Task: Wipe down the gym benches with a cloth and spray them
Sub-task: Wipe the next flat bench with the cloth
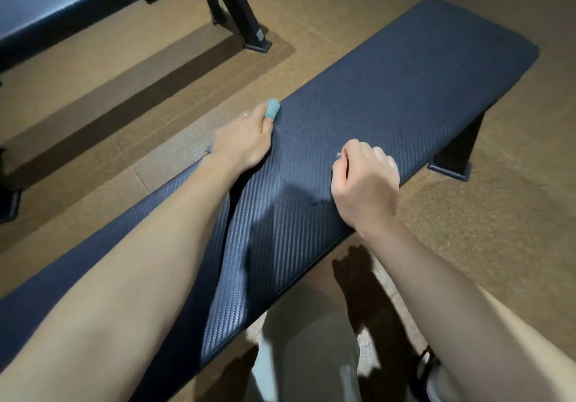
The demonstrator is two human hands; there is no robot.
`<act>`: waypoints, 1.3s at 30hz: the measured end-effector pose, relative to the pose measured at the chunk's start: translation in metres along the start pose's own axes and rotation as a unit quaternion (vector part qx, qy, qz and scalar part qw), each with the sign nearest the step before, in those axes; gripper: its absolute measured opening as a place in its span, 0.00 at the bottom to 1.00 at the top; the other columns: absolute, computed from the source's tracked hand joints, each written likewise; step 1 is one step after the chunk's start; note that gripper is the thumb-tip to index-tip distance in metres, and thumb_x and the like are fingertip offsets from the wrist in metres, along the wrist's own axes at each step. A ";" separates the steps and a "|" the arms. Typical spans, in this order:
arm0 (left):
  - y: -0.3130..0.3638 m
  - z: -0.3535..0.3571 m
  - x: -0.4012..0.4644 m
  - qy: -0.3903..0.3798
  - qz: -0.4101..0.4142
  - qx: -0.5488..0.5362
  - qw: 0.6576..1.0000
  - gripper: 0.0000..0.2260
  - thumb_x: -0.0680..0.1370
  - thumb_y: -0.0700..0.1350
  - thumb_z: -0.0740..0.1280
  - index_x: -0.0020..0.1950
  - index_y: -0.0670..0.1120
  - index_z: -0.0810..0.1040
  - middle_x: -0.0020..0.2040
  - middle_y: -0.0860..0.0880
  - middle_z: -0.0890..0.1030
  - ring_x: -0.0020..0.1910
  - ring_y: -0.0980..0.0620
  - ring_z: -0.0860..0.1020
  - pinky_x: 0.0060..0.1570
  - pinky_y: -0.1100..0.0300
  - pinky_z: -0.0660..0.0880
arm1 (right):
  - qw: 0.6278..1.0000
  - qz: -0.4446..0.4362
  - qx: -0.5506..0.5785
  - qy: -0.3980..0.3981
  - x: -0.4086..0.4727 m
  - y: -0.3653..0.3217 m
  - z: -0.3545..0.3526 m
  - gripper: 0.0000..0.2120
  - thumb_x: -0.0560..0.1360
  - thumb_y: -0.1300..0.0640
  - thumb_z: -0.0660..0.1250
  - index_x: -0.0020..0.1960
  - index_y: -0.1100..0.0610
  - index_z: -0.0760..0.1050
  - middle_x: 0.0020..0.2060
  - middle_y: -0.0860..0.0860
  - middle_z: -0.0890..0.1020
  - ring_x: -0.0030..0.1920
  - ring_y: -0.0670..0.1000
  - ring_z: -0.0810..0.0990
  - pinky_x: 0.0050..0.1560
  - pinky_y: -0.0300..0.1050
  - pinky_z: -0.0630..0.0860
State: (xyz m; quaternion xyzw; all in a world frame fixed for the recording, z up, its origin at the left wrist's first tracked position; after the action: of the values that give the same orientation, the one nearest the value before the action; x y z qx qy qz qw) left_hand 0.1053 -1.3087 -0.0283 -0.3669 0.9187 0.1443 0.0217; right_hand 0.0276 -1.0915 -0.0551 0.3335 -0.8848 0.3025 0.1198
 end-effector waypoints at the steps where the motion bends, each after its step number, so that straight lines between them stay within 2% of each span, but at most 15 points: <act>1: 0.006 0.002 0.006 -0.001 0.009 -0.009 1.000 0.19 0.86 0.56 0.48 0.73 0.52 0.66 0.65 0.39 0.78 0.65 0.38 0.76 0.59 0.44 0.70 | 1.000 -0.003 0.004 -0.003 0.000 0.002 -0.001 0.09 0.81 0.56 0.59 0.43 0.57 0.73 0.37 0.50 0.77 0.38 0.53 0.72 0.43 0.51 0.69; 3: -0.003 0.003 -0.003 -0.012 0.024 -0.016 1.000 0.20 0.86 0.56 0.48 0.77 0.56 0.63 0.68 0.42 0.75 0.68 0.40 0.74 0.62 0.44 0.69 | 1.000 -0.007 0.016 -0.006 0.000 0.005 -0.001 0.09 0.80 0.57 0.58 0.44 0.57 0.74 0.38 0.50 0.78 0.38 0.53 0.73 0.44 0.51 0.69; 7: -0.073 -0.008 -0.066 -0.009 0.004 -0.026 1.000 0.22 0.85 0.59 0.47 0.80 0.62 0.57 0.71 0.46 0.73 0.71 0.43 0.72 0.66 0.43 0.70 | 0.999 -0.044 0.013 -0.016 0.009 0.007 -0.001 0.10 0.80 0.57 0.59 0.41 0.57 0.71 0.35 0.51 0.76 0.37 0.55 0.72 0.42 0.50 0.65; 10: -0.095 -0.013 -0.080 -0.012 -0.030 -0.008 0.999 0.21 0.84 0.60 0.46 0.77 0.61 0.61 0.70 0.46 0.75 0.70 0.43 0.74 0.64 0.41 0.72 | 0.998 -0.056 -0.009 -0.033 0.032 0.026 -0.003 0.11 0.81 0.56 0.57 0.41 0.58 0.72 0.35 0.54 0.78 0.38 0.60 0.74 0.43 0.52 0.63; 12: -0.076 -0.012 -0.063 -0.015 -0.052 0.016 0.998 0.17 0.85 0.57 0.48 0.68 0.54 0.68 0.66 0.42 0.78 0.65 0.40 0.76 0.59 0.44 0.73 | 0.999 -0.012 0.000 -0.032 0.041 0.036 -0.004 0.12 0.81 0.56 0.56 0.43 0.58 0.74 0.37 0.54 0.80 0.40 0.59 0.74 0.45 0.53 0.65; 15: -0.023 -0.005 -0.014 -0.011 -0.034 0.025 0.999 0.17 0.86 0.57 0.48 0.62 0.49 0.69 0.62 0.39 0.80 0.59 0.38 0.79 0.54 0.47 0.72 | 1.000 0.001 -0.018 0.014 0.037 0.034 0.000 0.13 0.81 0.55 0.57 0.41 0.58 0.73 0.35 0.52 0.78 0.38 0.57 0.73 0.43 0.53 0.67; 19: 0.039 0.010 0.027 -0.006 0.010 0.007 1.000 0.20 0.86 0.53 0.48 0.76 0.50 0.65 0.68 0.39 0.74 0.66 0.37 0.74 0.62 0.44 0.69 | 1.000 0.003 -0.005 0.030 0.036 0.037 0.000 0.12 0.81 0.56 0.58 0.41 0.58 0.74 0.34 0.53 0.78 0.36 0.56 0.73 0.43 0.52 0.68; 22: 0.024 0.010 0.001 0.006 0.062 0.021 0.998 0.22 0.87 0.51 0.50 0.82 0.50 0.61 0.76 0.41 0.69 0.73 0.37 0.69 0.71 0.46 0.65 | 1.000 0.007 0.004 0.026 0.037 0.036 -0.002 0.12 0.80 0.57 0.58 0.41 0.58 0.74 0.34 0.53 0.78 0.37 0.56 0.73 0.43 0.51 0.68; 25: -0.014 0.008 -0.058 0.003 0.130 0.021 0.991 0.25 0.85 0.54 0.48 0.82 0.50 0.62 0.82 0.44 0.61 0.81 0.43 0.59 0.80 0.48 0.54 | 1.000 0.013 0.012 0.017 0.036 0.036 -0.003 0.12 0.81 0.56 0.58 0.42 0.58 0.75 0.35 0.52 0.79 0.38 0.55 0.74 0.44 0.50 0.67; 27: -0.032 0.005 -0.098 -0.010 0.138 0.030 0.990 0.26 0.85 0.55 0.46 0.82 0.50 0.62 0.82 0.46 0.60 0.82 0.46 0.56 0.81 0.50 0.51 | 1.000 0.022 0.017 0.015 0.036 0.035 -0.004 0.12 0.80 0.56 0.58 0.42 0.57 0.75 0.36 0.51 0.79 0.38 0.54 0.73 0.45 0.49 0.67; 29: -0.034 0.006 -0.110 -0.017 0.129 0.049 0.990 0.27 0.84 0.56 0.45 0.82 0.50 0.61 0.82 0.47 0.59 0.82 0.45 0.56 0.81 0.48 0.51 | 0.999 0.027 0.016 0.018 0.036 0.033 -0.003 0.12 0.80 0.56 0.58 0.41 0.56 0.74 0.36 0.50 0.78 0.38 0.53 0.72 0.45 0.48 0.65; 31: -0.009 0.011 -0.088 -0.011 0.125 0.065 0.990 0.26 0.84 0.56 0.46 0.82 0.51 0.60 0.83 0.47 0.58 0.82 0.43 0.55 0.81 0.46 0.51 | 0.999 0.025 0.014 0.019 0.036 0.032 -0.002 0.12 0.81 0.56 0.59 0.40 0.56 0.73 0.34 0.49 0.77 0.37 0.53 0.72 0.44 0.49 0.67; 34: 0.057 0.026 -0.045 -0.007 0.155 0.090 0.984 0.23 0.87 0.52 0.49 0.83 0.54 0.56 0.84 0.48 0.55 0.83 0.44 0.53 0.81 0.49 0.47 | 0.999 0.023 0.038 0.021 0.038 0.037 -0.002 0.12 0.80 0.57 0.57 0.41 0.57 0.73 0.34 0.50 0.77 0.37 0.55 0.72 0.44 0.52 0.69; 36: 0.078 0.035 -0.044 -0.008 0.186 0.079 0.979 0.23 0.86 0.51 0.50 0.83 0.53 0.57 0.84 0.48 0.56 0.83 0.45 0.54 0.80 0.49 0.47 | 0.998 0.014 0.050 0.019 0.038 0.041 -0.002 0.12 0.80 0.58 0.56 0.41 0.58 0.73 0.35 0.51 0.78 0.37 0.56 0.72 0.44 0.52 0.68; 39: 0.045 0.034 -0.100 -0.018 0.233 0.068 0.970 0.24 0.85 0.52 0.50 0.82 0.52 0.62 0.82 0.49 0.61 0.82 0.45 0.57 0.80 0.49 0.51 | 0.999 -0.001 0.048 -0.020 0.041 0.041 -0.003 0.13 0.80 0.56 0.55 0.43 0.59 0.74 0.36 0.53 0.79 0.38 0.58 0.73 0.45 0.52 0.65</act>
State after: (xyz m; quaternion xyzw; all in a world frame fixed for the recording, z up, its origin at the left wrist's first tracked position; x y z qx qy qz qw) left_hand 0.1454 -1.2007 -0.0352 -0.1381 0.9860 0.0889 0.0294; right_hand -0.0303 -1.0866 -0.0541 0.3458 -0.8713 0.3373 0.0862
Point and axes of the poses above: each hand's wrist, its own x-axis towards the middle knuckle, its own z-axis out of the palm, y = z × x, the point moved 2 cm from there along x, towards the middle knuckle
